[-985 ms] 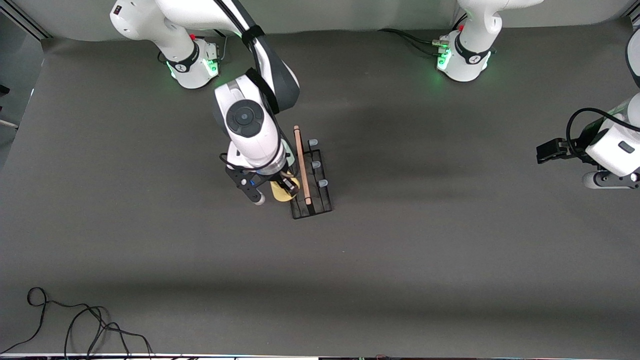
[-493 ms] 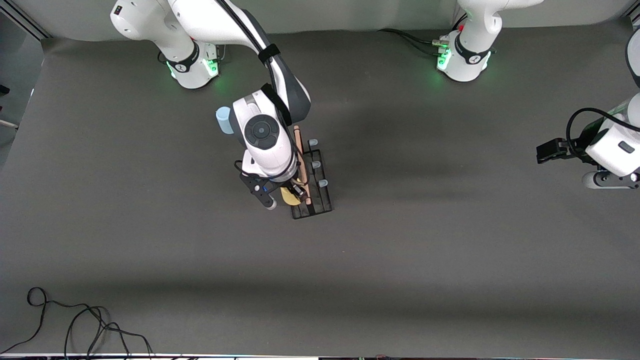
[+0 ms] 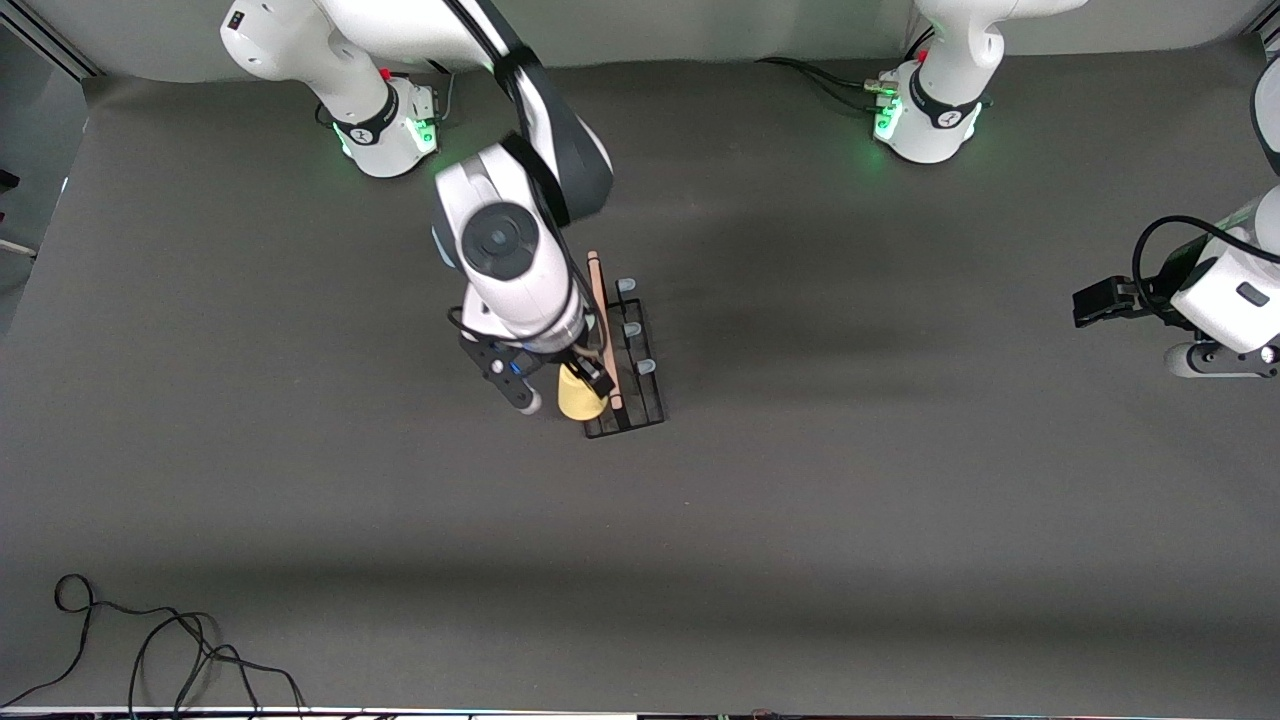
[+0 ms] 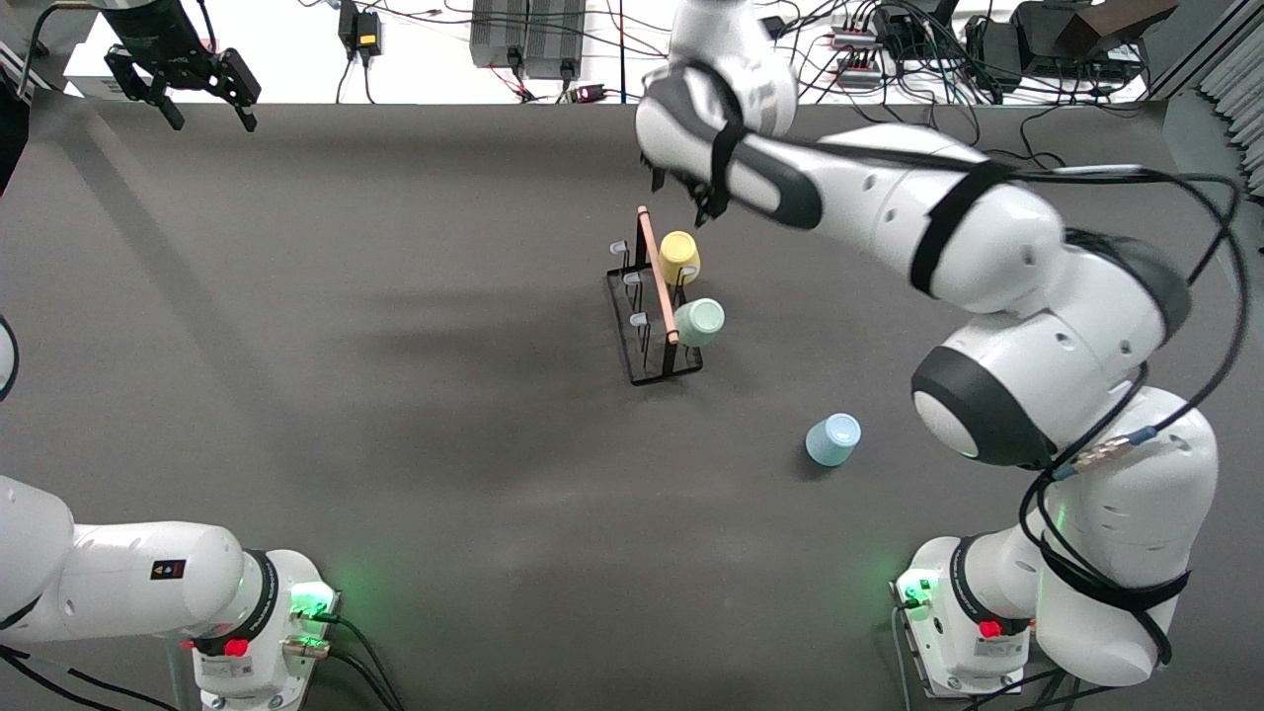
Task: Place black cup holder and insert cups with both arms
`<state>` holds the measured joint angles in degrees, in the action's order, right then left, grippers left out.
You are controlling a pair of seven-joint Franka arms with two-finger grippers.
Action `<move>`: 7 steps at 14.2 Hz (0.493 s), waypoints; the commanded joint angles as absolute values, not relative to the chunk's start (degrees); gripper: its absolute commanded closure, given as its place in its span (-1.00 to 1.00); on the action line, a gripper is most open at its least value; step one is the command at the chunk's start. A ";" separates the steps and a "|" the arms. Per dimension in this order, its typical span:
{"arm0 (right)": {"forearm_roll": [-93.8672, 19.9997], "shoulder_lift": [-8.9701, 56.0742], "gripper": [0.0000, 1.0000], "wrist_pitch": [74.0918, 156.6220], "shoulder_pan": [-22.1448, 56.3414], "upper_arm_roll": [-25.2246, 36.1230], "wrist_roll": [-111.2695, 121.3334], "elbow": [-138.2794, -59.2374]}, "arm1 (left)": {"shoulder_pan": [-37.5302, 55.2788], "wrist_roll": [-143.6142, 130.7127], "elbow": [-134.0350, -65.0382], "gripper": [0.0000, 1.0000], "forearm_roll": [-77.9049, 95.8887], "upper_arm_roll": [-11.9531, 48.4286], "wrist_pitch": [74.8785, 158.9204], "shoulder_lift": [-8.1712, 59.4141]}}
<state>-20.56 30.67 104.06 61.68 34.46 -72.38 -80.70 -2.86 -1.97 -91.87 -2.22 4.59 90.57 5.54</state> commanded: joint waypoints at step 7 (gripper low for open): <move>-8.01 11.01 -1.00 89.03 60.74 38.14 -42.40 -84.18 | -3.08 -0.97 -92.02 -0.99 -1.67 4.66 90.18 4.92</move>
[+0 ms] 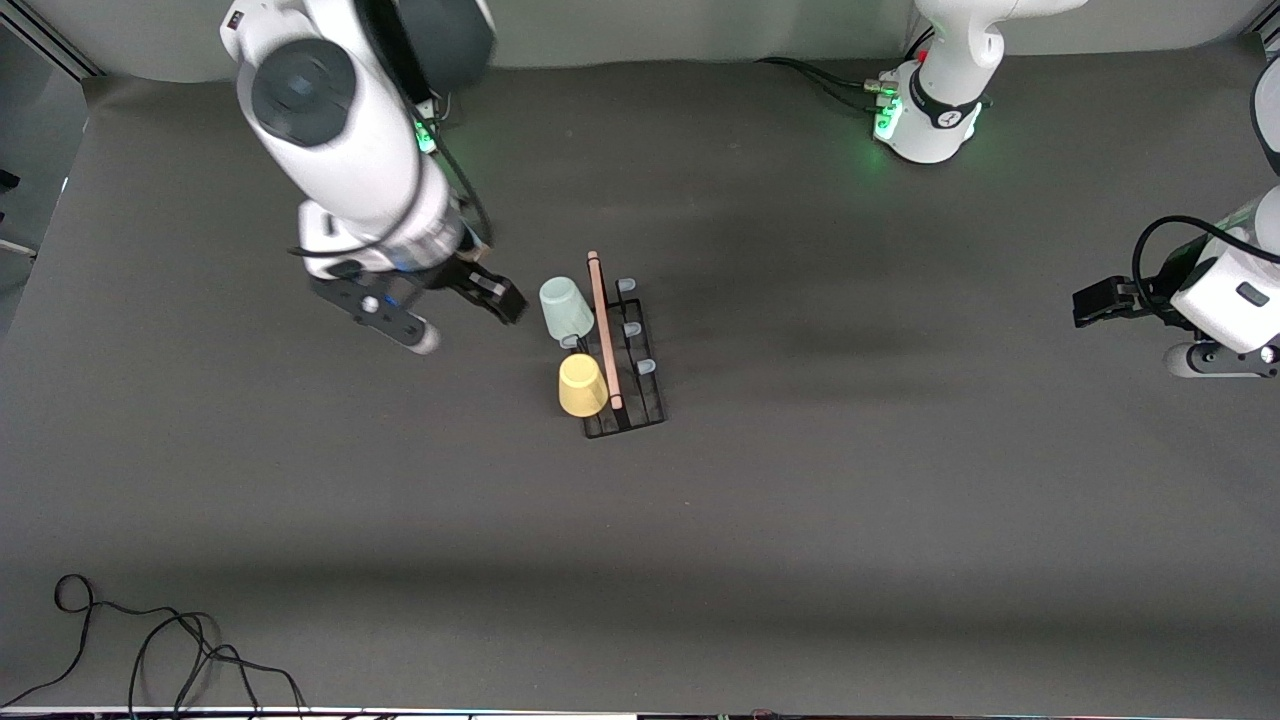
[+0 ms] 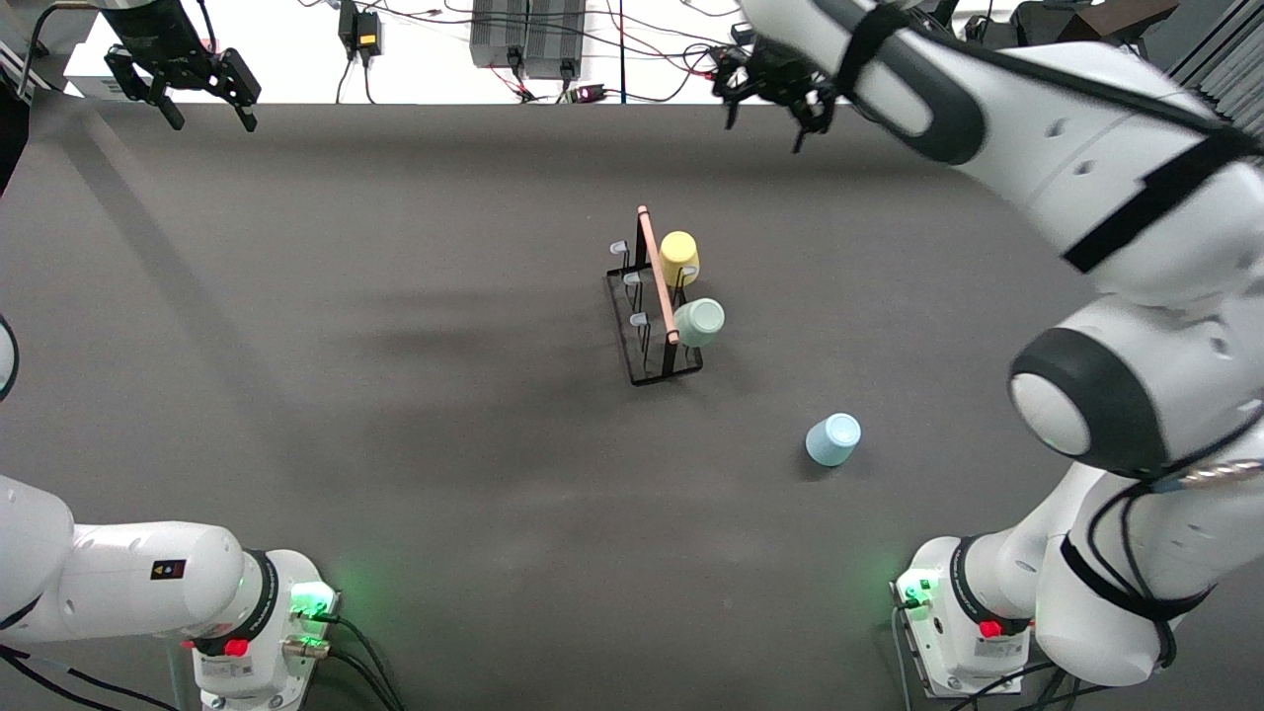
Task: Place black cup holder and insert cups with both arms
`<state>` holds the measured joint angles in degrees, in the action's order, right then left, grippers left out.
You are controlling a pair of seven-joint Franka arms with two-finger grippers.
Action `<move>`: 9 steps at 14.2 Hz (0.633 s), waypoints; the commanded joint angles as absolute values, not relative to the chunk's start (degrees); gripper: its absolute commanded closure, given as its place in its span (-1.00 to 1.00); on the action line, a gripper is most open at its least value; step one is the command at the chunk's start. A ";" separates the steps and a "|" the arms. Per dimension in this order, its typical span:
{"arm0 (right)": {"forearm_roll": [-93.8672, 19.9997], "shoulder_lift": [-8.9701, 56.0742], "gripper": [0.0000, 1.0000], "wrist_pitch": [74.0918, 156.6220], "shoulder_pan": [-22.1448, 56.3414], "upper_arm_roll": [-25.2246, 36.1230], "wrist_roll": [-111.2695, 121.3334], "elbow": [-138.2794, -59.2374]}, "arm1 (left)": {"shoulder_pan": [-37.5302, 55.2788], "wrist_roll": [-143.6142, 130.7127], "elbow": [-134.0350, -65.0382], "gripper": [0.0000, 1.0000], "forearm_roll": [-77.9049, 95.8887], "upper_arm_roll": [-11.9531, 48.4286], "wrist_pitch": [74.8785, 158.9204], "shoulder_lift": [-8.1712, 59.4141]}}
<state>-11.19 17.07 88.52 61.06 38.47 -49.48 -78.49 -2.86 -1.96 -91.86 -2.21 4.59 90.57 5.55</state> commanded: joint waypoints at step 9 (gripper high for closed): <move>-1.85 -0.08 -1.00 86.66 21.69 15.34 -8.29 -89.73 | -3.08 -0.97 -92.02 -0.99 -1.67 4.66 90.18 4.92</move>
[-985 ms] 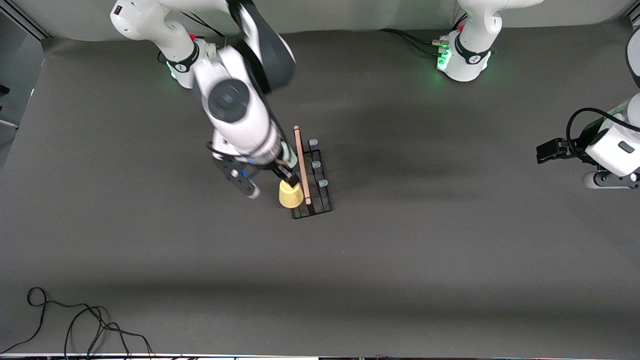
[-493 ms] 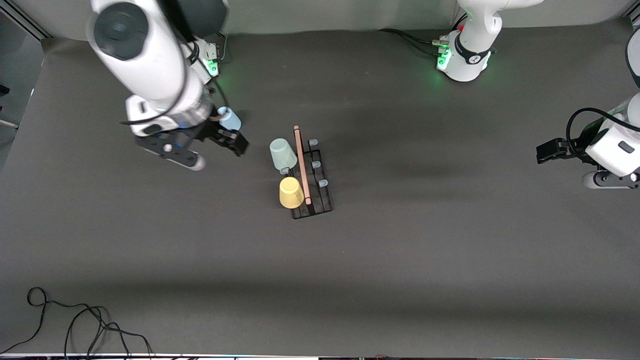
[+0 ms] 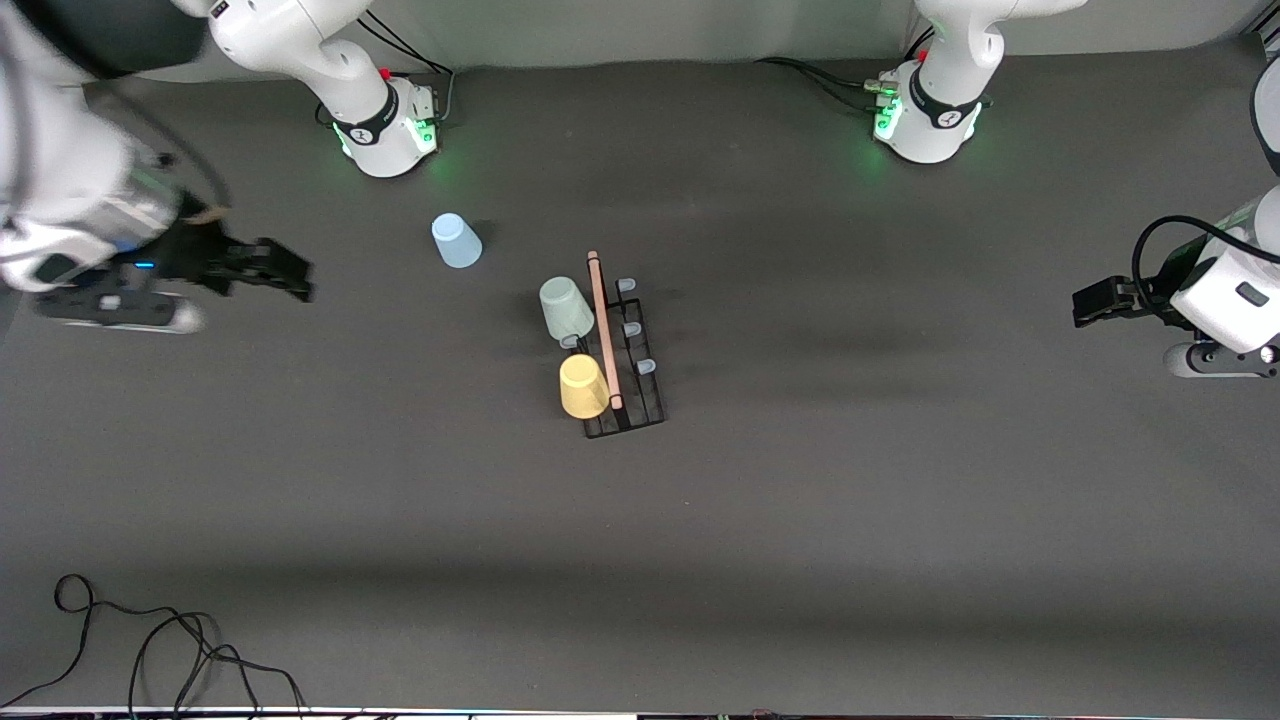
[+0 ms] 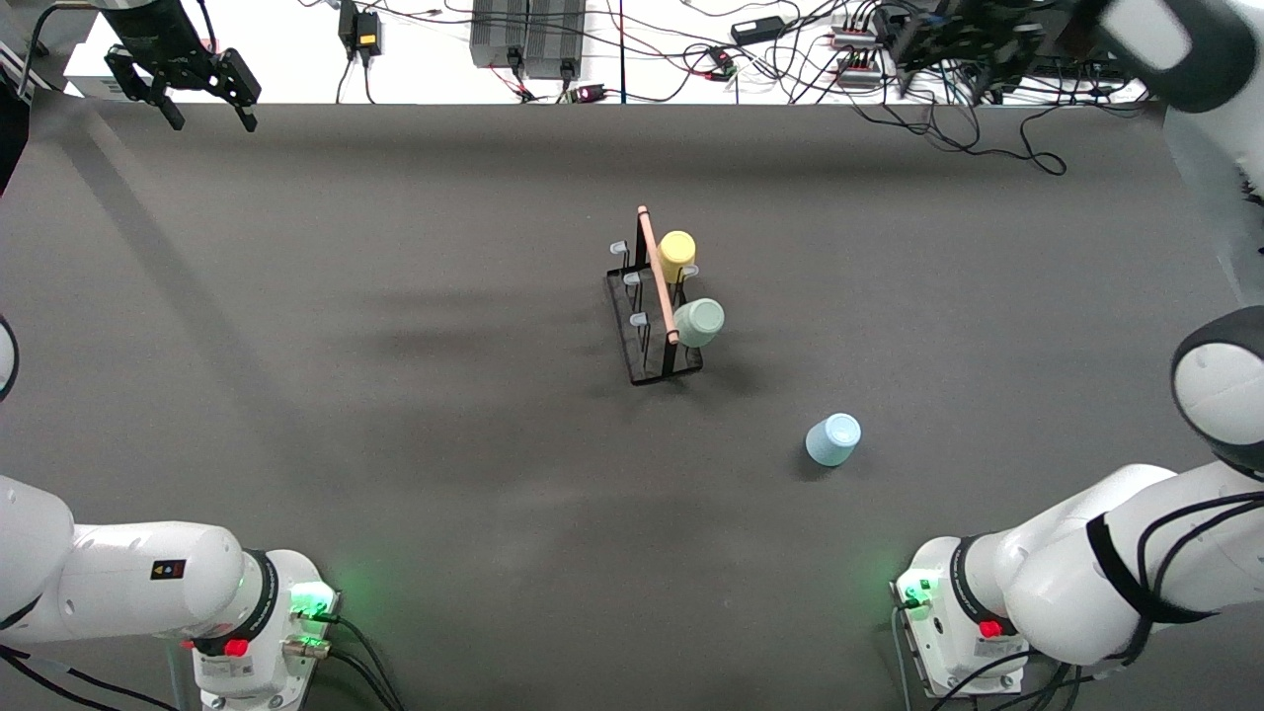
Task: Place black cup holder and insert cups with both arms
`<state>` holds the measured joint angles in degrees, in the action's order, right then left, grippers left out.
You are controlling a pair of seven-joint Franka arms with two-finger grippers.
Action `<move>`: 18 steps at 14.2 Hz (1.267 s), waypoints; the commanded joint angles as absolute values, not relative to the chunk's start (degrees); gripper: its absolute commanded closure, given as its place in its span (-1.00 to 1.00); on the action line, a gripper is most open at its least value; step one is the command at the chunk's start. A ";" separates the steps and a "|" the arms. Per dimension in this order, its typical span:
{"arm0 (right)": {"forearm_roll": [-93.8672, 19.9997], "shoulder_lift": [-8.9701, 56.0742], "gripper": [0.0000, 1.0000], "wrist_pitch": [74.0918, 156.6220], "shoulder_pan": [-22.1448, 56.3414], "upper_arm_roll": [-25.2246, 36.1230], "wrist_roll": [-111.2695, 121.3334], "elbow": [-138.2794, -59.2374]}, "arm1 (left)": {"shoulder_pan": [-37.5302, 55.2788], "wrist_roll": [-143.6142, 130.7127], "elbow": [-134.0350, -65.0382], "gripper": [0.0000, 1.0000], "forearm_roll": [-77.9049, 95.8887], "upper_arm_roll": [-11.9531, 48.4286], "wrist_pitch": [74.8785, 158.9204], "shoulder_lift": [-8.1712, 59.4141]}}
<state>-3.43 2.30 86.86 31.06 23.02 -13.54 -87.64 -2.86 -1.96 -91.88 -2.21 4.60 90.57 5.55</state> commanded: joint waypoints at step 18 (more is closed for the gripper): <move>0.35 -0.44 -1.00 87.28 -2.81 -1.32 1.05 -90.62 | -3.08 -0.97 -92.02 -0.99 -1.67 4.66 90.18 4.92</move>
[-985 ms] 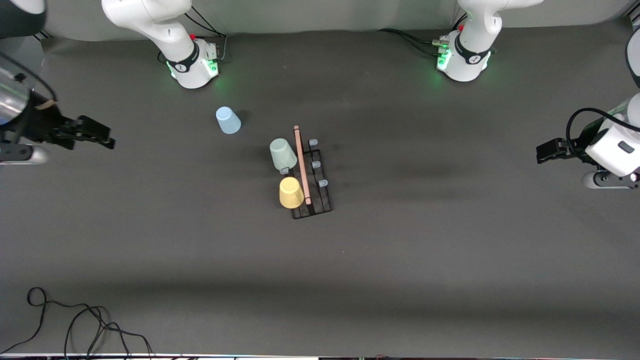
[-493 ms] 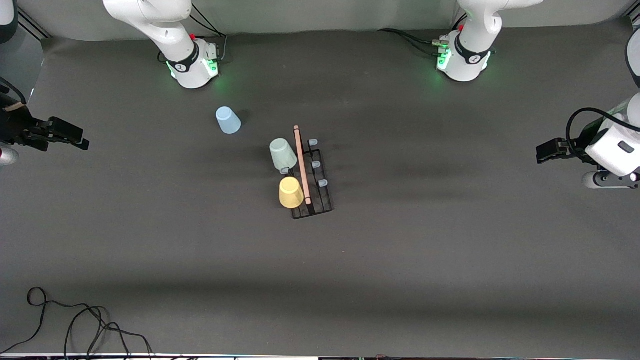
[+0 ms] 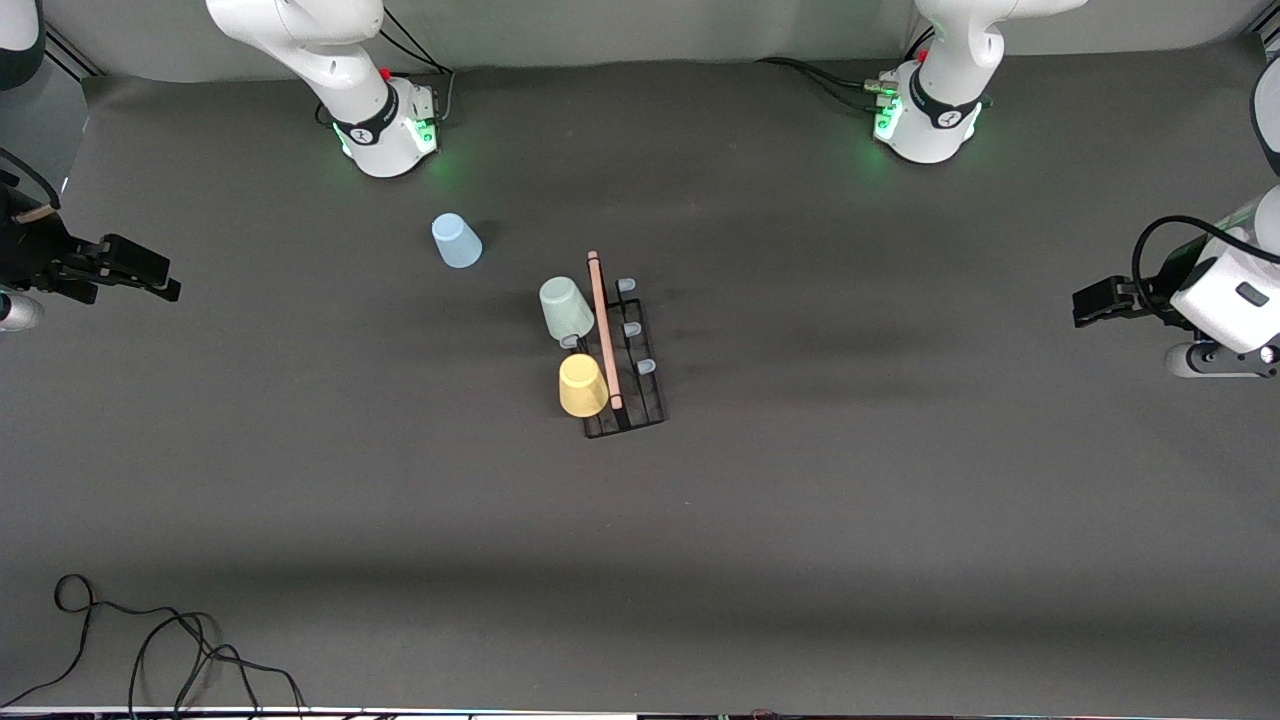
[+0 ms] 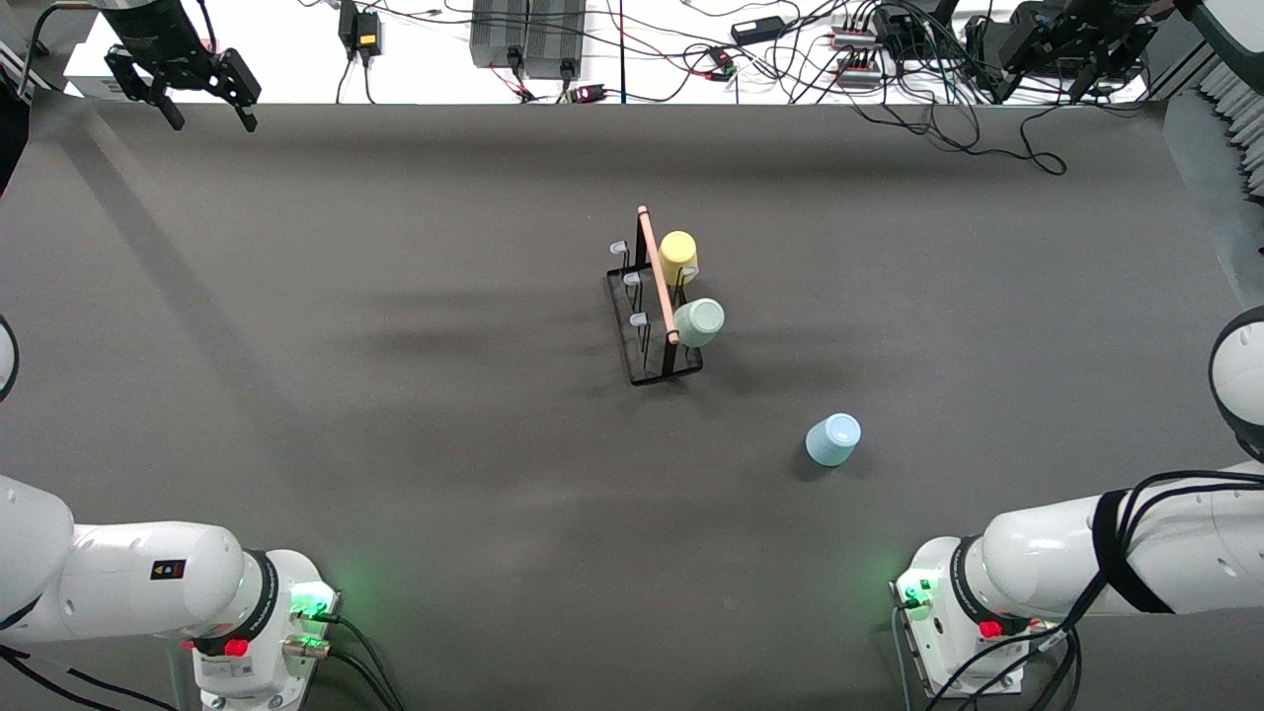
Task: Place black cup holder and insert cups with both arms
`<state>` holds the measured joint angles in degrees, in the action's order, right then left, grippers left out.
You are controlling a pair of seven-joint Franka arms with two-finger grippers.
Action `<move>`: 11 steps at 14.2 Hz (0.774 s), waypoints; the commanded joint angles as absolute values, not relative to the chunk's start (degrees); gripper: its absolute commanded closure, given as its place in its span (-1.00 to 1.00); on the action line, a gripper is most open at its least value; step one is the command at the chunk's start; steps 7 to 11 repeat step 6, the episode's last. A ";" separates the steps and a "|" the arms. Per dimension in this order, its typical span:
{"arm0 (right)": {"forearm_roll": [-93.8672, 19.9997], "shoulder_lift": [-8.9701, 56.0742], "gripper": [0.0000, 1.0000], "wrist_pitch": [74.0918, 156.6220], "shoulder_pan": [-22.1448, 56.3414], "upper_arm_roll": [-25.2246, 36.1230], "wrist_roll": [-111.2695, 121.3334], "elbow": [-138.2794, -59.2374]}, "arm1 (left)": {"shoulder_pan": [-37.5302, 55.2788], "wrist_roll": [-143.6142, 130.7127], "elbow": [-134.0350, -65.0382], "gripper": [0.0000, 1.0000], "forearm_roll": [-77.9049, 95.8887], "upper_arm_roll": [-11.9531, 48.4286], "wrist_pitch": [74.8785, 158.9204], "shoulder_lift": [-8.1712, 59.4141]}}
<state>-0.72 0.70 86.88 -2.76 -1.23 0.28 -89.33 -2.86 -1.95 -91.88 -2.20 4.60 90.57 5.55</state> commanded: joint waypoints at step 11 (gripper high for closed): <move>-0.09 -0.26 -1.00 87.19 -2.81 -1.58 0.88 -90.26 | -3.08 -0.97 -92.02 -0.99 -1.67 4.66 90.18 4.92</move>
